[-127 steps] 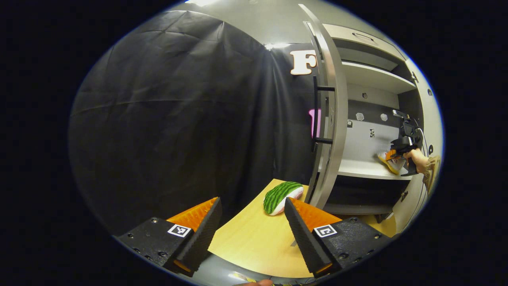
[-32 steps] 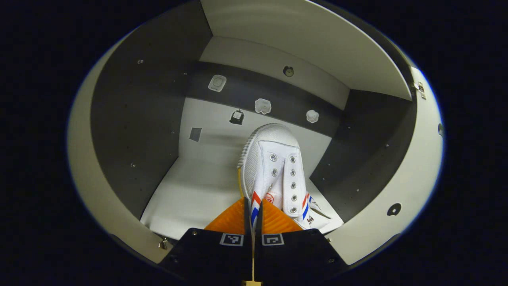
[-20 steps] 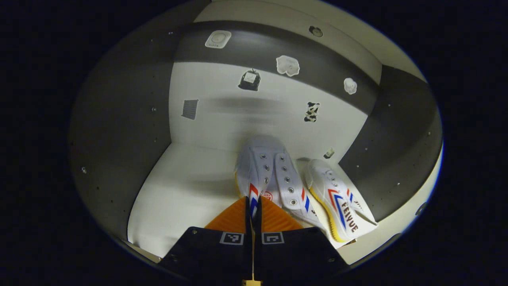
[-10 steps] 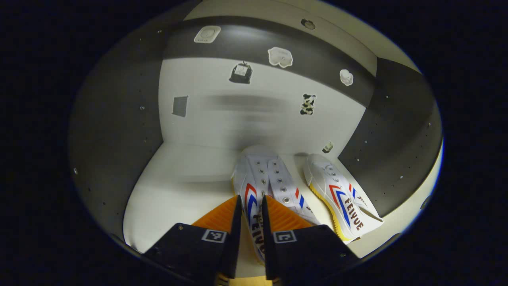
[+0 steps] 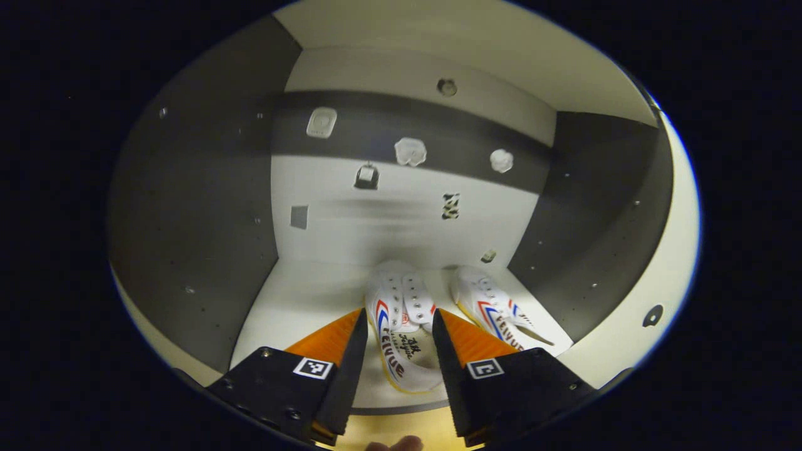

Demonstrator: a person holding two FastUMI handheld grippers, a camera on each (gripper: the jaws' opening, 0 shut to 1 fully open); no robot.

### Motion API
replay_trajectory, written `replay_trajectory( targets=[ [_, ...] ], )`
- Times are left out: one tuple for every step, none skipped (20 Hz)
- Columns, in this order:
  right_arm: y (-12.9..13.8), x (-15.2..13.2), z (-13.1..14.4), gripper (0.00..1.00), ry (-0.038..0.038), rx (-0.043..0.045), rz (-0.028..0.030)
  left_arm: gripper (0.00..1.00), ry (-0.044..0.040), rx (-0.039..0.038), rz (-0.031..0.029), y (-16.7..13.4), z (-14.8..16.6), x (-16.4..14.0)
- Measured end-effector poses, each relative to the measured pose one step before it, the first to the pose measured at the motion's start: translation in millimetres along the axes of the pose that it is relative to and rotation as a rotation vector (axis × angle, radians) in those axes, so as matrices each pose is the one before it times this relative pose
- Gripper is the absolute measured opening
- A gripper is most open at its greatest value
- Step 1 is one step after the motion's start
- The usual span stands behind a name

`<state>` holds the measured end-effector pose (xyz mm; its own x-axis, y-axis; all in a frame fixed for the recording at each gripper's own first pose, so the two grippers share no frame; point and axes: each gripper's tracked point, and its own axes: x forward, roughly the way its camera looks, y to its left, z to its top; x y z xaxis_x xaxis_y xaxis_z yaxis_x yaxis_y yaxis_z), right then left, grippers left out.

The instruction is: Grab one shoe with the right hand and put it into the shoe cabinet, grab the other shoe with the left hand and put it into the shoe cabinet; then close the right door with the right hand and the left door with the left hand.

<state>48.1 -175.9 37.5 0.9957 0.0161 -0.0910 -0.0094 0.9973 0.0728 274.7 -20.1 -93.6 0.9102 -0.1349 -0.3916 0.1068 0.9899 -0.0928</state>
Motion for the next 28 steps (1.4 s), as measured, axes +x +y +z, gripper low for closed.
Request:
replay_trajectory(
  targets=[
    [-5.28, 2.58, -3.35, 0.72, 0.00463, -0.01275, -0.01077, 0.68, -0.03183, 0.01864, -0.00418, -6.20, 8.88, -18.07],
    [-1.56, 2.87, -4.58, 0.72, 0.00554, -0.00771, -0.00483, 0.80, -0.02820, 0.01114, -0.00529, -5.93, 7.06, -11.16],
    [0.68, 0.35, -2.64, 0.82, 0.00925, -0.00029, 0.00590, 0.87, -0.03384, 0.01111, -0.01117, -8.42, 9.52, -15.83],
    [-0.85, 2.45, -5.00, 0.88, 0.01142, -0.00042, 0.00012, 0.87, -0.02814, 0.00952, -0.00891, -6.99, 7.28, -14.65],
    [-2.80, 4.74, -6.31, 0.83, 0.01070, 0.00125, -0.00418, 0.87, -0.02313, 0.01039, -0.00635, -6.25, 7.00, -14.14],
    [-2.66, 4.06, -6.09, 0.91, 0.01037, 0.00558, -0.00021, 0.87, -0.01986, 0.01094, -0.00617, -5.76, 5.53, -13.14],
    [-1.63, 4.03, -4.27, 0.91, 0.01015, 0.00921, 0.00711, 0.87, -0.01789, 0.00749, -0.00635, -5.84, 6.68, -13.89],
    [1.18, 2.87, -4.46, 0.91, 0.01236, 0.01259, 0.01087, 0.87, -0.01589, 0.00708, -0.00785, -5.65, 5.80, -12.83],
    [3.72, 2.84, -5.24, 0.91, 0.01423, 0.01458, 0.01510, 0.87, -0.01079, 0.00533, -0.00722, -5.11, 5.34, -12.23],
    [2.61, 1.56, -5.39, 0.91, 0.01988, 0.01244, 0.00872, 0.87, -0.01035, -0.00116, -0.00761, -4.86, 4.63, -13.99],
    [-1.34, 3.42, -2.75, 0.91, 0.00693, 0.00593, 0.00491, 0.87, -0.00599, -0.00329, -0.01179, -5.30, 4.87, -12.29],
    [0.22, 0.40, -0.03, 0.91, -0.00168, 0.00866, 0.00648, 0.87, -0.00677, -0.00321, -0.00728, -3.67, 3.63, -11.39],
    [2.91, 0.10, -0.58, 0.91, -0.00039, 0.00695, 0.01009, 0.82, -0.00350, 0.00085, -0.00071, -1.68, 3.65, -11.13],
    [3.08, -0.34, -1.06, 0.91, 0.00399, 0.00230, 0.01103, 0.87, -0.00245, 0.00151, 0.00346, -0.23, 2.61, -10.40],
    [3.25, 0.46, 0.16, 0.91, 0.00312, -0.00656, 0.01301, 0.87, -0.00571, -0.00066, 0.00309, -0.77, 3.33, -10.43],
    [4.84, 0.01, -0.28, 0.91, 0.00458, -0.01117, 0.01491, 0.87, -0.00665, -0.00219, -0.00024, -1.60, 3.93, -10.47],
    [5.79, 0.72, 0.01, 0.91, 0.00702, -0.01065, 0.01766, 0.87, -0.00660, -0.00816, -0.00639, -2.54, 3.40, -9.21],
    [7.64, -0.34, -0.77, 0.90, 0.00891, -0.00493, 0.02143, 0.87, -0.00629, -0.01086, -0.00899, -3.06, 2.34, -9.24],
    [9.43, 1.29, -0.85, 0.91, 0.00833, 0.00087, 0.02483, 0.87, -0.00660, -0.01125, -0.00707, -1.78, 3.69, -7.75],
    [10.60, 1.24, -1.55, 0.90, 0.00676, 0.00177, 0.02868, 0.87, -0.00664, -0.00529, -0.00425, -1.11, 3.43, -8.73],
    [11.39, 3.42, -1.02, 0.91, 0.00673, 0.00377, 0.02931, 0.87, -0.00457, -0.00122, 0.00145, -0.08, 3.74, -7.39],
    [12.51, 3.79, -1.53, 0.90, 0.00601, 0.00215, 0.02888, 0.87, -0.00552, 0.00257, 0.00919, 2.46, 3.17, -7.75],
    [11.13, 4.17, -1.19, 0.90, 0.00562, -0.00144, 0.02849, 0.87, -0.01101, 0.00214, 0.00988, -2.75, 4.43, -12.00],
    [12.00, 5.33, -0.67, 0.90, 0.00359, -0.00300, 0.02654, 0.87, -0.01062, 0.00005, 0.01019, -3.41, 7.49, -7.58],
    [10.39, 5.33, -1.20, 0.90, 0.00444, -0.00279, 0.02352, 0.87, -0.01001, 0.00118, 0.00799, -0.04, 4.86, -8.60],
    [10.86, 6.08, -0.83, 0.90, 0.00252, -0.00367, 0.02309, 0.87, -0.01173, 0.00331, 0.00928, 0.78, 4.52, -7.00],
    [8.96, 6.13, -0.70, 0.90, 0.00241, -0.00269, 0.02219, 0.87, -0.01169, 0.00399, 0.00918, 1.16, 4.77, -8.56],
    [11.06, 7.62, -0.97, 0.90, 0.00462, 0.00329, 0.02489, 0.86, -0.01134, 0.00412, 0.00938, 1.08, 4.30, -7.53]
  ],
)
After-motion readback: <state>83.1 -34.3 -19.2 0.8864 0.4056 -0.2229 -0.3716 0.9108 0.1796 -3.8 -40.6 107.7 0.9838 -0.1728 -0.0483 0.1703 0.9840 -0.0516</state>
